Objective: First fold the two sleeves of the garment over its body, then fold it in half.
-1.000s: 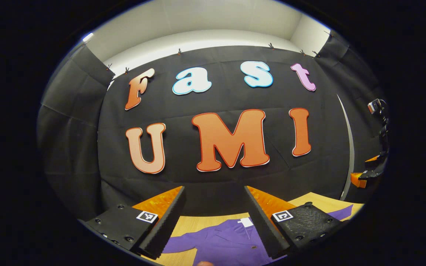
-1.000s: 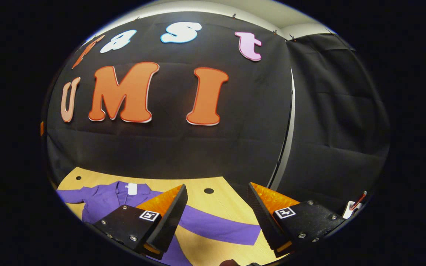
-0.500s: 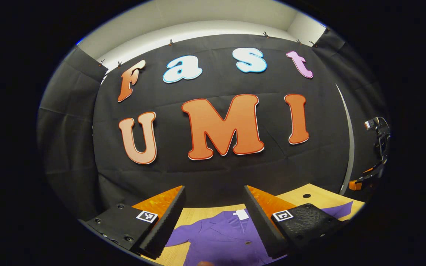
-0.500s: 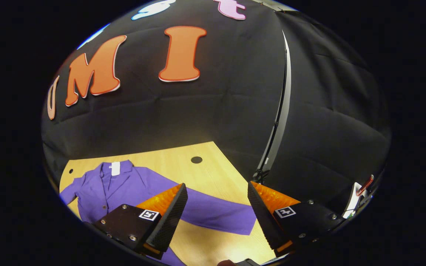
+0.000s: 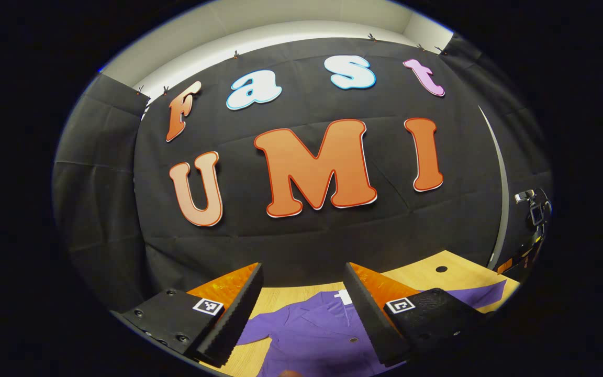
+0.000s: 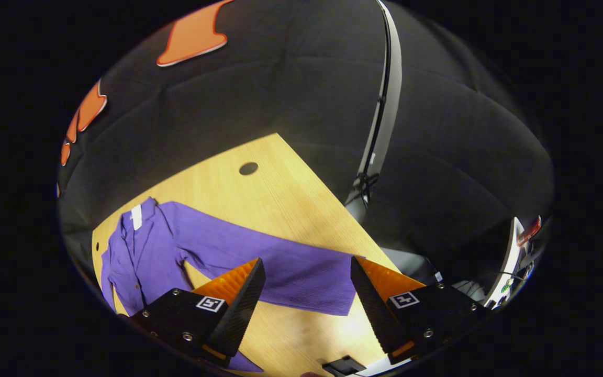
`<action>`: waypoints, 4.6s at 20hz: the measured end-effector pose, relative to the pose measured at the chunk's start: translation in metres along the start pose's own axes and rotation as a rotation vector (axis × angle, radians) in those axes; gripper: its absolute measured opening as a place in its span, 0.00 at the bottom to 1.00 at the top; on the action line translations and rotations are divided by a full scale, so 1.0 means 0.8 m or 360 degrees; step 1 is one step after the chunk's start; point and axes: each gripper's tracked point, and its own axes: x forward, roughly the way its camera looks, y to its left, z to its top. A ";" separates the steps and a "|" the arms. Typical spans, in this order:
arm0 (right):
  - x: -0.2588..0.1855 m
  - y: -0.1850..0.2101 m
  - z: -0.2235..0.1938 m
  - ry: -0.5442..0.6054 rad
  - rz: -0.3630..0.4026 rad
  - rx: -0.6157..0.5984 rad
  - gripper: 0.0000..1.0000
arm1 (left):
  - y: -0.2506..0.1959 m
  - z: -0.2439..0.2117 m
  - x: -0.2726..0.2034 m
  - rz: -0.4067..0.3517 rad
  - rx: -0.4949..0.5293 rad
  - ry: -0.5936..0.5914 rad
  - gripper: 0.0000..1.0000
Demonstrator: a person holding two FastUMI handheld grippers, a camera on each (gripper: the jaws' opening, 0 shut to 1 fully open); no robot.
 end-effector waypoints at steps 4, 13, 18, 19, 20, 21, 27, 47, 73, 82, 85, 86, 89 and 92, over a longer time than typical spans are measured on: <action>0.029 -0.021 -0.030 0.0282 -0.0027 0.0000 0.98 | -0.008 -0.012 0.000 0.0011 0.0024 0.0053 0.97; 0.077 -0.036 -0.063 0.0637 0.0106 0.0265 0.98 | -0.032 -0.041 -0.002 -0.0026 0.0005 0.0186 0.97; 0.094 -0.052 -0.076 0.0715 0.0077 0.0224 0.95 | -0.032 -0.062 -0.007 0.0005 0.0027 0.0274 0.97; 0.098 -0.053 -0.077 0.0724 0.0066 0.0210 0.95 | -0.032 -0.065 -0.008 0.0009 0.0030 0.0289 0.97; 0.098 -0.053 -0.081 0.0734 0.0061 0.0196 0.95 | -0.033 -0.067 -0.009 0.0014 0.0033 0.0300 0.97; 0.100 -0.053 -0.084 0.0746 0.0047 0.0185 0.95 | -0.032 -0.068 -0.010 0.0020 0.0038 0.0308 0.97; 0.113 -0.061 -0.083 0.0772 -0.0089 0.0111 0.86 | -0.029 -0.081 -0.017 0.0064 0.0056 0.0350 0.97; 0.027 0.055 -0.025 0.0518 0.0251 0.0261 0.03 | 0.031 -0.077 -0.007 -0.0013 0.0055 0.0280 0.97; -0.180 0.481 0.005 0.0304 0.0802 -0.0408 0.03 | 0.284 -0.170 0.024 0.0176 0.0046 0.0409 0.97; -0.212 0.610 -0.056 0.0389 0.0942 -0.0604 0.03 | 0.360 -0.199 0.030 0.0247 0.0127 0.0454 0.96; -0.214 0.639 -0.072 0.0432 0.0963 -0.0564 0.03 | 0.382 -0.212 0.035 0.0262 0.0145 0.0487 0.96; -0.214 0.646 -0.079 0.0457 0.0983 -0.0546 0.05 | 0.386 -0.218 0.035 0.0266 0.0142 0.0496 0.96; -0.228 0.655 -0.086 0.0427 0.1060 -0.0569 0.23 | 0.394 -0.231 0.038 0.0260 0.0128 0.0534 0.96; -0.243 0.654 -0.077 0.0352 0.1145 -0.0560 0.60 | 0.402 -0.241 0.037 0.0267 0.0118 0.0572 0.96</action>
